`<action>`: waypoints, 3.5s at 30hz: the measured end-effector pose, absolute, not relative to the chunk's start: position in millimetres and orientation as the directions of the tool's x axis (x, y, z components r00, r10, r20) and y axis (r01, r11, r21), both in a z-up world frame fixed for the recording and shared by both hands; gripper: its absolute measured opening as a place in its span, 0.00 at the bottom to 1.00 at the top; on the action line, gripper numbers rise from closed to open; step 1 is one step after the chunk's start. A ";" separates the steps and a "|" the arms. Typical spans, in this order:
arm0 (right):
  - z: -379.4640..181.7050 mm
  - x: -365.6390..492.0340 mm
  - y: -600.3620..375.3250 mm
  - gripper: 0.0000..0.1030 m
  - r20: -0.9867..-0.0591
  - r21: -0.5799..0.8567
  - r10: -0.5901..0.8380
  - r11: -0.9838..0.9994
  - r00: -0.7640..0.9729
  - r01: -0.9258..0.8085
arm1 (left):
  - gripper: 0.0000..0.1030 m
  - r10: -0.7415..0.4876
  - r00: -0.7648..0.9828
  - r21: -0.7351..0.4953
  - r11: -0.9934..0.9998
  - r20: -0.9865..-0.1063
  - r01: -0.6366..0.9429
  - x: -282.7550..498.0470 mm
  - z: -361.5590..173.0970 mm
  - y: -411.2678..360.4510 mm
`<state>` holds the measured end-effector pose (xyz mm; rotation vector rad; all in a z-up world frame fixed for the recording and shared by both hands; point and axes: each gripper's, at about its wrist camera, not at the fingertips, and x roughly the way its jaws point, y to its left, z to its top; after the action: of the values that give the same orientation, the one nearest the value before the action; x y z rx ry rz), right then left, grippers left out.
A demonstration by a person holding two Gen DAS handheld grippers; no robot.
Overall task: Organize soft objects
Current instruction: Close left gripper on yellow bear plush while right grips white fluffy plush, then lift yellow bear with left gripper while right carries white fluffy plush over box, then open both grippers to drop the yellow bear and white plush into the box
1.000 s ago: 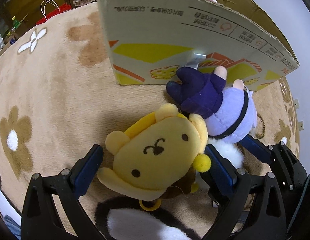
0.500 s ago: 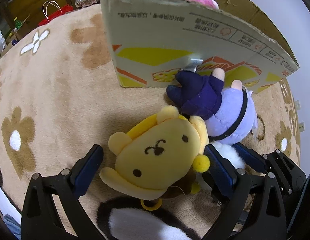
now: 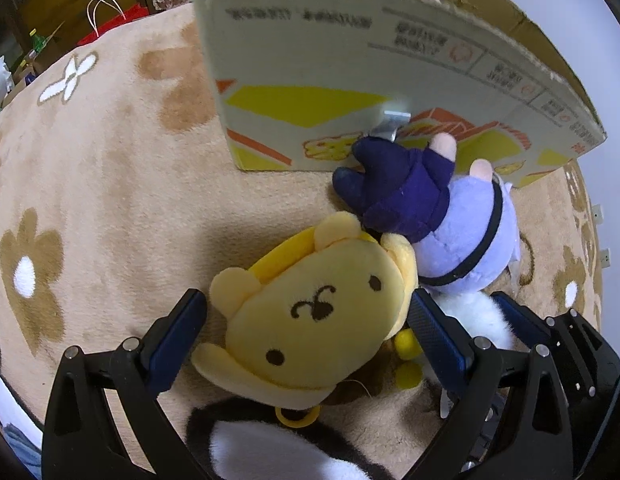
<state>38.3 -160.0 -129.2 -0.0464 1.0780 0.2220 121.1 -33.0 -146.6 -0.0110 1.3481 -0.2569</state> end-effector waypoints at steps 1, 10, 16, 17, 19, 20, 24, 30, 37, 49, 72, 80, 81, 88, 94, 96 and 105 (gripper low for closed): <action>-129.0 38.5 -160.9 0.51 -0.878 0.071 0.157 0.977 0.452 -0.202 | 0.96 -0.188 0.196 -0.153 0.972 -0.963 0.178 121.9 -148.1 -34.2; -132.2 44.3 -151.5 0.51 -0.881 0.052 0.145 0.976 0.450 -0.213 | 0.75 -0.220 0.199 -0.181 0.964 -0.955 0.195 122.2 -146.8 -37.4; -128.5 40.7 -151.0 0.51 -0.863 0.048 0.143 0.978 0.484 -0.204 | 0.72 -0.222 0.228 -0.184 0.967 -0.948 0.177 115.2 -139.0 -32.6; -126.3 39.1 -151.6 0.51 -0.858 0.043 0.139 0.979 0.494 -0.201 | 0.72 -0.211 0.240 -0.171 0.969 -0.948 0.176 113.6 -136.6 -32.2; -121.6 36.7 -153.4 0.50 -0.846 0.034 0.130 0.981 0.517 -0.192 | 0.72 -0.197 0.256 -0.154 0.972 -0.946 0.176 109.8 -132.5 -30.8; -118.4 35.0 -154.6 0.50 -0.838 0.028 0.122 0.983 0.531 -0.182 | 0.72 -0.189 0.268 -0.145 0.974 -0.945 0.176 107.8 -129.8 -30.7; -111.7 30.9 -158.4 0.50 -0.822 -0.014 0.071 0.989 0.564 -0.145 | 0.72 -0.181 0.299 -0.134 0.976 -0.937 0.173 96.6 -119.3 -30.7; -95.3 23.7 -167.9 0.50 -0.779 -0.027 0.040 0.995 0.626 -0.097 | 0.72 -0.166 0.383 -0.118 0.982 -0.909 0.144 80.0 -96.1 -19.8; -69.1 12.7 -181.3 0.50 -0.698 -0.007 0.033 0.999 0.716 -0.053 | 0.72 -0.137 0.488 -0.087 0.989 -0.862 0.123 62.1 -64.9 -14.1; -31.3 11.2 -206.2 0.50 -0.564 0.053 0.038 0.999 0.825 -0.010 | 0.72 -0.122 0.730 -0.083 0.993 -0.672 0.089 56.1 -19.2 4.4; -8.2 67.9 -224.1 0.50 -0.428 0.098 0.032 0.995 0.903 0.012 | 0.73 -0.180 0.881 -0.009 0.981 -0.437 0.196 94.2 11.6 -15.9; -11.4 78.1 -228.4 0.50 -0.397 0.116 0.046 0.993 0.917 0.001 | 0.73 -0.180 0.841 0.020 0.975 -0.511 0.222 125.2 -6.8 -30.8; -12.1 80.2 -228.8 0.50 -0.397 0.116 0.047 0.993 0.917 0.000 | 0.73 -0.183 0.829 0.021 0.974 -0.529 0.228 128.9 -9.8 -32.1; -25.2 93.6 -233.5 0.50 -0.431 0.143 0.078 0.990 0.899 -0.018 | 0.74 -0.179 0.774 0.018 0.971 -0.607 0.239 146.4 -27.2 -37.1; -36.9 102.5 -237.9 0.52 -0.473 0.192 0.119 0.981 0.873 -0.029 | 0.77 -0.181 0.763 -0.003 0.974 -0.621 0.228 150.8 -30.3 -34.3; -40.1 103.8 -238.5 0.52 -0.484 0.206 0.130 0.978 0.865 -0.032 | 0.78 -0.172 0.759 -0.001 0.976 -0.628 0.220 152.2 -32.7 -32.7; -44.5 104.1 -244.5 0.55 -0.503 0.239 0.152 0.971 0.851 -0.032 | 0.90 -0.212 0.728 -0.044 0.969 -0.652 0.243 149.7 -37.4 -30.6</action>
<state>104.1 -244.5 -44.5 0.2263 0.5459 0.0979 149.7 -30.6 -37.4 0.0456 0.7130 -0.2504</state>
